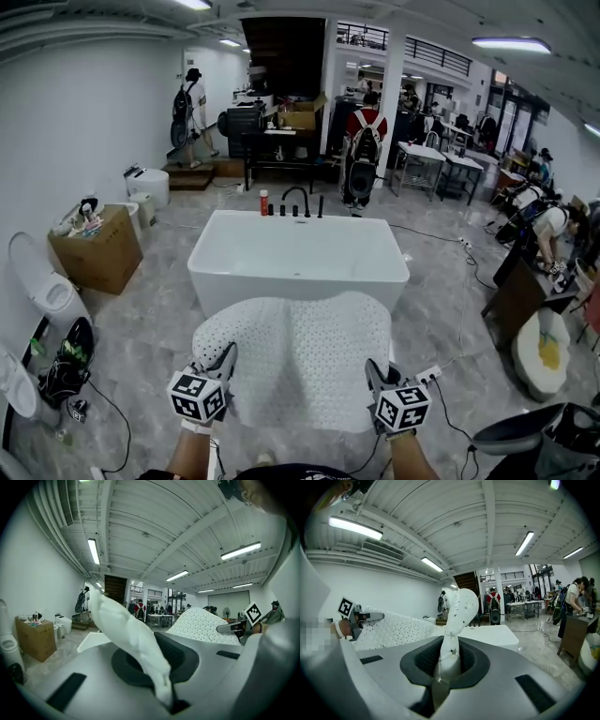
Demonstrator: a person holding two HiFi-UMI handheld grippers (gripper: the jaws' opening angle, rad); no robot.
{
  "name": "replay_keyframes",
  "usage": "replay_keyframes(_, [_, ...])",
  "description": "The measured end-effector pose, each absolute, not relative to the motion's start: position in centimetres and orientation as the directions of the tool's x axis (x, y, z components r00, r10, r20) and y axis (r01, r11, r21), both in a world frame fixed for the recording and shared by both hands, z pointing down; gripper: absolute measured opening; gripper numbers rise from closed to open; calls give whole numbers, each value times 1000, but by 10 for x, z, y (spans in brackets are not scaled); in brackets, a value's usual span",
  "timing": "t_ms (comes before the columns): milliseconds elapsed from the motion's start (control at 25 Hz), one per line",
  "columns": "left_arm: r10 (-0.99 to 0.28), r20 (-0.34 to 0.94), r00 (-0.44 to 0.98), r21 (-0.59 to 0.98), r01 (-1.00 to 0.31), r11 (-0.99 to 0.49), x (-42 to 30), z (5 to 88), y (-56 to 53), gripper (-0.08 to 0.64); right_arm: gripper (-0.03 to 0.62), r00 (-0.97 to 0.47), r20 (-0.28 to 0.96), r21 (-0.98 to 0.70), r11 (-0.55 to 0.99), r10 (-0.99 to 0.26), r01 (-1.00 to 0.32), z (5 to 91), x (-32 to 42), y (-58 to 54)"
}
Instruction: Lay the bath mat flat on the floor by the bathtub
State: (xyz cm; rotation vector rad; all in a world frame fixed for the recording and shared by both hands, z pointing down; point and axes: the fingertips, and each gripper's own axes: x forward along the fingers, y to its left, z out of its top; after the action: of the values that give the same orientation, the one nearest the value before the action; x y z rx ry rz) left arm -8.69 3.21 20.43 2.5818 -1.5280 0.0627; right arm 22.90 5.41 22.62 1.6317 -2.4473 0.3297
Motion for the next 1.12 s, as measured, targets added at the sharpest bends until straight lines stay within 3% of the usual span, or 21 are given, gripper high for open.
replay_keyframes(1120, [-856,96,508,143,-858,-493,-209,232,-58,23,46,-366,281,-67,362,-887,-930,237,97,-26])
